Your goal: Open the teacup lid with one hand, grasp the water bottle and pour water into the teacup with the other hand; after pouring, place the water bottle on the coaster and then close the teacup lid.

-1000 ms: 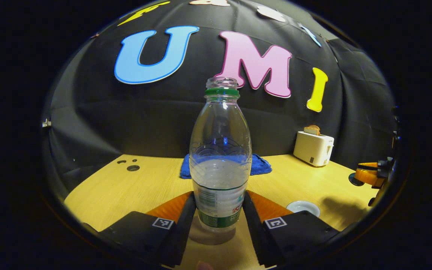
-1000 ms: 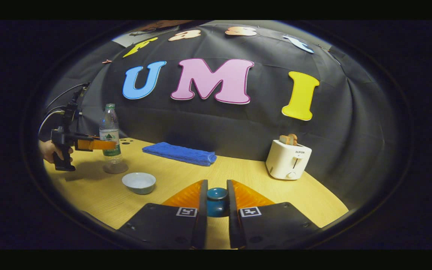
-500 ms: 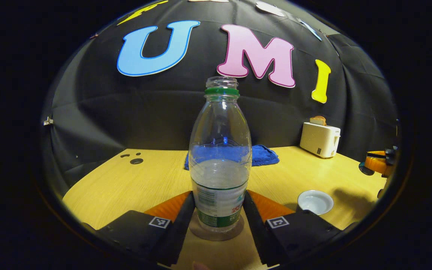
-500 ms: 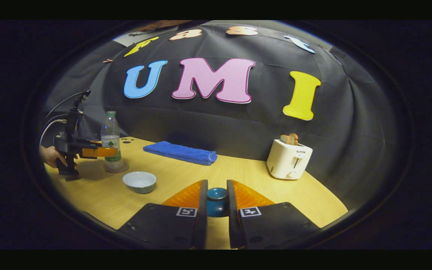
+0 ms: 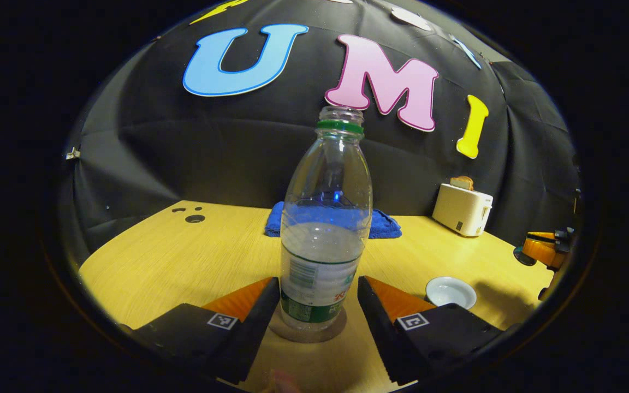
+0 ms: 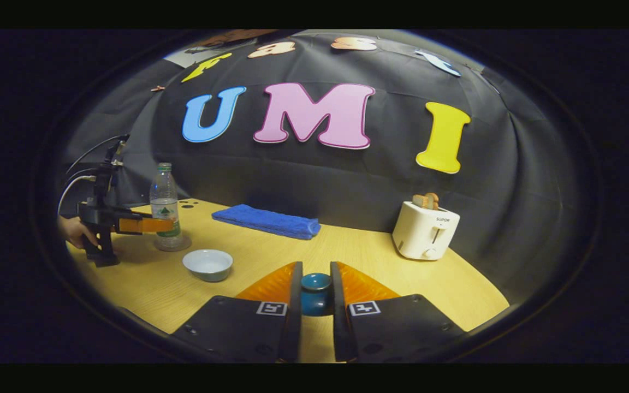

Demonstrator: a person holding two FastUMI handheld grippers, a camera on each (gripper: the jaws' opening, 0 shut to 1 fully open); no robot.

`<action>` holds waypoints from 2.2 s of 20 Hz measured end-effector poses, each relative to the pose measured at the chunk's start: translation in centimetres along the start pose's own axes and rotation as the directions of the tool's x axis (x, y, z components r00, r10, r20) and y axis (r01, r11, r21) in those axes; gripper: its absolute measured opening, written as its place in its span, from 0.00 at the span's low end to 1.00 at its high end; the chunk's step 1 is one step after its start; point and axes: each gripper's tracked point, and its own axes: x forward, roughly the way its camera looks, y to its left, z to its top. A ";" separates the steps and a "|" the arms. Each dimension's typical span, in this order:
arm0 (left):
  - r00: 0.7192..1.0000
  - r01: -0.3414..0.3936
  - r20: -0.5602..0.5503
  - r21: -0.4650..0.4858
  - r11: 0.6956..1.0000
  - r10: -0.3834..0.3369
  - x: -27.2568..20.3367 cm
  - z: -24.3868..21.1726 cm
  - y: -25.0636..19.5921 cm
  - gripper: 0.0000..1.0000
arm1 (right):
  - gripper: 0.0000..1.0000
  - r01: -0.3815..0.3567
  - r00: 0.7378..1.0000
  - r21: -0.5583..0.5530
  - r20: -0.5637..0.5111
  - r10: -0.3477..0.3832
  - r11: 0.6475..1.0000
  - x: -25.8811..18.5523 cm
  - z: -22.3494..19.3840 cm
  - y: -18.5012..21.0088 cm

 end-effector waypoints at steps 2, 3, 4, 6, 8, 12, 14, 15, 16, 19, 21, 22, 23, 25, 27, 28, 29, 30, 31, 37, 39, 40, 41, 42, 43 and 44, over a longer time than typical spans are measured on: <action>1.000 -0.011 -0.012 0.009 1.000 0.011 -0.6 -0.3 0.3 0.90 | 0.22 -0.011 1.000 0.024 0.008 0.011 1.000 0.2 0.4 1.1; 1.000 -0.012 -0.019 0.018 1.000 0.012 -1.0 -0.6 0.3 0.90 | 0.31 -0.021 1.000 0.033 0.013 0.020 0.999 0.3 0.6 1.8; 1.000 -0.011 -0.026 0.031 0.999 0.012 -1.7 -0.9 0.5 0.90 | 0.31 -0.034 0.999 0.039 0.019 0.033 0.999 0.5 0.8 2.7; 0.999 -0.015 -0.031 0.058 0.998 0.017 -3.0 -1.3 0.6 0.90 | 0.31 -0.062 0.998 0.046 0.033 0.060 0.997 1.0 1.3 4.4; 0.999 -0.014 -0.042 0.057 0.998 0.016 -4.4 -1.8 0.4 0.90 | 0.26 -0.097 0.995 0.059 0.044 0.094 0.994 1.8 1.7 6.5; 0.999 -0.033 -0.038 0.054 0.998 0.035 -7.0 -2.1 0.3 0.90 | 0.31 -0.155 0.986 0.085 0.067 0.150 0.984 3.6 2.5 10.2; 0.998 -0.046 -0.036 0.026 0.999 0.047 -8.4 -2.2 -0.4 0.90 | 0.22 -0.174 0.984 0.082 0.060 0.169 0.981 4.6 2.1 11.9; 0.998 -0.051 -0.032 0.024 0.998 0.052 -9.0 -2.1 -0.6 0.90 | 0.26 -0.180 0.983 0.087 0.058 0.175 0.980 4.9 2.0 12.5; 0.998 -0.055 -0.020 0.034 0.998 0.055 -9.6 -2.0 -1.0 0.90 | 0.22 -0.185 0.982 0.091 0.057 0.180 0.978 5.2 2.0 13.1; 0.999 -0.033 -0.008 0.039 0.999 0.034 -10.8 -2.1 -2.5 0.90 | 0.27 -0.196 0.980 0.100 0.048 0.192 0.975 6.0 1.5 14.3; 1.000 -0.009 -0.007 0.049 0.999 0.010 -11.4 -2.3 -3.7 0.90 | 0.22 -0.201 0.979 0.104 0.030 0.199 0.974 6.7 0.5 15.0; 1.000 -0.002 -0.008 0.058 0.998 0.002 -11.6 -2.4 -4.0 0.90 | 0.22 -0.204 0.979 0.112 0.024 0.202 0.973 7.0 0.2 15.2; 1.000 0.009 -0.011 0.066 0.998 -0.008 -11.7 -2.5 -4.2 0.90 | 0.27 -0.204 0.979 0.120 0.021 0.203 0.972 7.2 0.0 15.3; 1.000 0.023 -0.017 0.074 0.997 -0.022 -11.8 -2.7 -4.5 0.90 | 0.29 -0.206 0.978 0.130 0.006 0.207 0.970 7.6 -0.4 15.5; 1.000 0.025 -0.018 0.084 0.996 -0.023 -11.8 -2.7 -4.3 0.90 | 0.31 -0.202 0.979 0.127 -0.001 0.204 0.971 7.8 -0.6 15.5; 1.000 0.022 -0.018 0.086 0.996 -0.020 -11.7 -2.6 -4.0 0.90 | 0.27 -0.201 0.979 0.124 -0.010 0.204 0.972 7.8 -0.8 15.5; 1.000 0.017 -0.018 0.077 0.997 -0.016 -11.6 -2.5 -3.7 0.90 | 0.22 -0.203 0.978 0.119 -0.018 0.207 0.972 7.9 -0.9 15.6; 1.000 0.016 -0.016 0.069 0.998 -0.014 -11.5 -2.3 -3.6 0.87 | 0.22 -0.207 0.977 0.116 -0.023 0.211 0.972 8.0 -0.9 15.7; 1.000 0.012 -0.014 0.064 0.998 -0.011 -11.4 -2.2 -3.5 0.90 | 0.22 -0.210 0.976 0.113 -0.034 0.215 0.971 8.0 -1.2 15.9; 1.000 0.008 0.000 0.091 0.996 -0.008 -11.7 -1.6 -3.0 0.90 | 0.29 -0.208 0.975 0.108 -0.059 0.215 0.972 8.2 -1.6 15.8; 1.000 0.009 0.000 0.092 0.996 -0.009 -11.9 -1.6 -2.9 0.90 | 0.36 -0.200 0.977 0.110 -0.053 0.206 0.974 8.1 -1.5 15.7; 1.000 0.007 0.001 0.090 0.996 -0.007 -11.9 -1.5 -2.9 0.90 | 0.36 -0.192 0.979 0.111 -0.051 0.199 0.975 7.9 -1.5 15.5; 1.000 0.004 0.002 0.089 0.996 -0.005 -12.1 -1.3 -2.7 0.90 | 0.37 -0.186 0.980 0.114 -0.044 0.192 0.976 7.7 -1.3 15.3; 1.000 0.000 0.005 0.086 0.996 -0.001 -12.1 -1.2 -2.6 0.90 | 0.41 -0.183 0.982 0.116 -0.032 0.187 0.976 7.4 -1.0 15.2; 1.000 -0.004 0.009 0.084 0.996 0.003 -12.2 -0.9 -2.5 0.90 | 0.43 -0.177 0.983 0.113 -0.021 0.180 0.978 7.1 -0.5 15.0; 1.000 -0.008 0.013 0.082 0.997 0.007 -12.3 -0.6 -2.3 0.90 | 0.46 -0.171 0.985 0.108 -0.007 0.173 0.979 6.6 0.1 14.8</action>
